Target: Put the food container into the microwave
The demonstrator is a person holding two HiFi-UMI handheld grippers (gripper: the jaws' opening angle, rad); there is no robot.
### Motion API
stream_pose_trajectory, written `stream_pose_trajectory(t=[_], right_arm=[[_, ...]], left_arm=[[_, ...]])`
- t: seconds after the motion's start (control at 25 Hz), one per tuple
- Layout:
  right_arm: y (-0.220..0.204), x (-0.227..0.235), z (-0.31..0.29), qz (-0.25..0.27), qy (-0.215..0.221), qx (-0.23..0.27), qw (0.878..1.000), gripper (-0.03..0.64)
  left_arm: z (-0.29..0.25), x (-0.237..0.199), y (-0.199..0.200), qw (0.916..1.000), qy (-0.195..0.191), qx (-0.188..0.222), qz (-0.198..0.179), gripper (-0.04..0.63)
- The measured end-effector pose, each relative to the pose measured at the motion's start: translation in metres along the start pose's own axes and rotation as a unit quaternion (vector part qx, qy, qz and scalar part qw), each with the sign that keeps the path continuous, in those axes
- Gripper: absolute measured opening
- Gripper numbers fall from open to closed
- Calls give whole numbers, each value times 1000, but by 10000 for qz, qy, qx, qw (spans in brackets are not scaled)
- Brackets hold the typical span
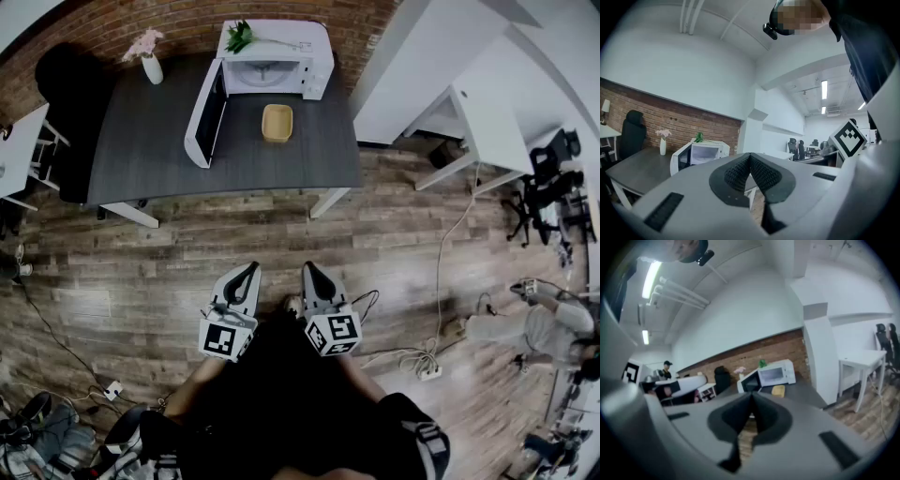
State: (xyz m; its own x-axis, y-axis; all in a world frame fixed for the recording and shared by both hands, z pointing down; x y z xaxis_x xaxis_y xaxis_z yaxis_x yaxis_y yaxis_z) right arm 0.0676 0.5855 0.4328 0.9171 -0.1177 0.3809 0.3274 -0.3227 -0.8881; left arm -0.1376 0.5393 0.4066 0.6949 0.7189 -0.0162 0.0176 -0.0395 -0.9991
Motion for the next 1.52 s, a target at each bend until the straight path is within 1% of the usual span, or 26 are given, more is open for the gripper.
stream_pose_trajectory(t=[0.44,0.6,0.68,0.88,1.12,1.52], right_arm=[[2,3,5,-28,35,-44,10000,32],[5,7,9,-119,55,43,9999,32],[6,11,11,-79,85,66,9999,32],[10,26,18,-25,100,81,9999,32],[13,47,26,28,227,-3,9997,32],[12,88,41,39,623,-86,9980,32]], left_arm=[[-3,7,1,10000,-41,5,7,35],[-6,14,1,10000,-29,-40,8,35],[-8,19,-1,10000,-14,-67,18,35],[-15,37,-2,10000,-6,-59,-16,35],[-29,61,-3,9998,72,-164,32,35],[-49,111,-6,9995,187,-227,-89,35]])
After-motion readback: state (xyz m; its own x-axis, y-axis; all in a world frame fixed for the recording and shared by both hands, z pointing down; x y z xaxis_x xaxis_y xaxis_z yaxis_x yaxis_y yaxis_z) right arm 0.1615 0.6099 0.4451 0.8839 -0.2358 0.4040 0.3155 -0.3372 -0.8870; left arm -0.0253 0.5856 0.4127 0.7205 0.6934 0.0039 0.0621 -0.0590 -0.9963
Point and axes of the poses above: the fingertips, and each gripper's own axes: z backward along the fingers, x to its right, y out of its top, the point moved 10 cm from there along z, backward along the fingers, and after that the axes turned 8 degrees about -z, right-handed, at the moved point
